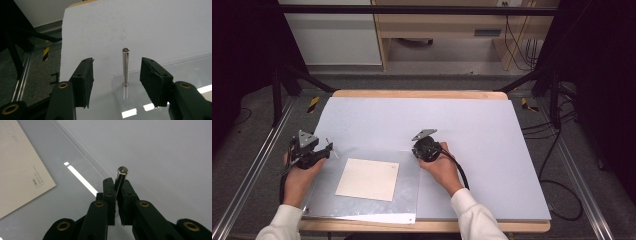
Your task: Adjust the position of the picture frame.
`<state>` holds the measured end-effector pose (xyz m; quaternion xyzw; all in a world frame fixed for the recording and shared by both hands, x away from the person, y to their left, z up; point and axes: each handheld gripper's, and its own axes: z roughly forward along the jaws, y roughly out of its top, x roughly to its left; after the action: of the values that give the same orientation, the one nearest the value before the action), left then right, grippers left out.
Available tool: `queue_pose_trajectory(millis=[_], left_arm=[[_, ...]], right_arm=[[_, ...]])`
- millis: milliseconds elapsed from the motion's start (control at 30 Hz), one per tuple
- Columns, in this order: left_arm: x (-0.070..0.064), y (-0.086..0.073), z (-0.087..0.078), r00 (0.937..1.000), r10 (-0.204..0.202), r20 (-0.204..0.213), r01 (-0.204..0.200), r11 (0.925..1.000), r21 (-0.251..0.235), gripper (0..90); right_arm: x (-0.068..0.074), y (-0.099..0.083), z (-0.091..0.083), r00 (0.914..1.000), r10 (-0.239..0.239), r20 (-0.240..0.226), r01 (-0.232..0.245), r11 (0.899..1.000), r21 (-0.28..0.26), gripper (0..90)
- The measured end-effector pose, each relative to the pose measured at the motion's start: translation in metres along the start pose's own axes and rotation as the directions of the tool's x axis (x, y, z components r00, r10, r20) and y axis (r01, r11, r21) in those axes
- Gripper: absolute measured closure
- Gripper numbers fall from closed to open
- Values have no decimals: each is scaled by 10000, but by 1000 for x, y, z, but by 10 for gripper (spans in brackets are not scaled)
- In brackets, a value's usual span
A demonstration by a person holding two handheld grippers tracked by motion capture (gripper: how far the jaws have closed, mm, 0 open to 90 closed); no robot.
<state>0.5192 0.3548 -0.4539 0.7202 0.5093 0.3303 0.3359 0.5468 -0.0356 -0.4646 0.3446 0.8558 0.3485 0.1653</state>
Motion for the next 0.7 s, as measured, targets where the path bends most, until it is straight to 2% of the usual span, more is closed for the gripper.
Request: queue_pose_trajectory(millis=[67,133,233,333,400,433,500,700], left_arm=[[1,0,5,9991,-208,374,203,9997,137,486],[0,2,12,9984,-23,569,-10,9983,577,518],[1,2,18,9976,-99,684,39,9962,874,579],[0,3,21,9977,-3,681,-76,9933,1157,646],[1,3,21,9974,-163,702,72,9918,1279,697],[1,3,22,9968,-158,782,53,9911,1330,742],[0,2,23,9966,-71,816,-34,9918,1275,775],[-1,2,26,9970,20,774,-113,9928,1196,825]], right_arm=[[0,0,0,10000,5,-27,-5,10000,-1,851],[0,0,0,10000,19,-65,-19,10000,26,852],[-1,0,0,10000,-20,-48,20,10000,21,852],[0,0,0,10000,37,-61,-36,10000,28,852],[-1,0,0,10000,38,-66,-38,10000,45,852],[-1,0,0,10000,39,-68,-39,10000,44,851],[-1,0,0,10000,40,-62,-40,10000,51,851],[-1,0,0,9999,122,-59,-122,9999,20,852]])
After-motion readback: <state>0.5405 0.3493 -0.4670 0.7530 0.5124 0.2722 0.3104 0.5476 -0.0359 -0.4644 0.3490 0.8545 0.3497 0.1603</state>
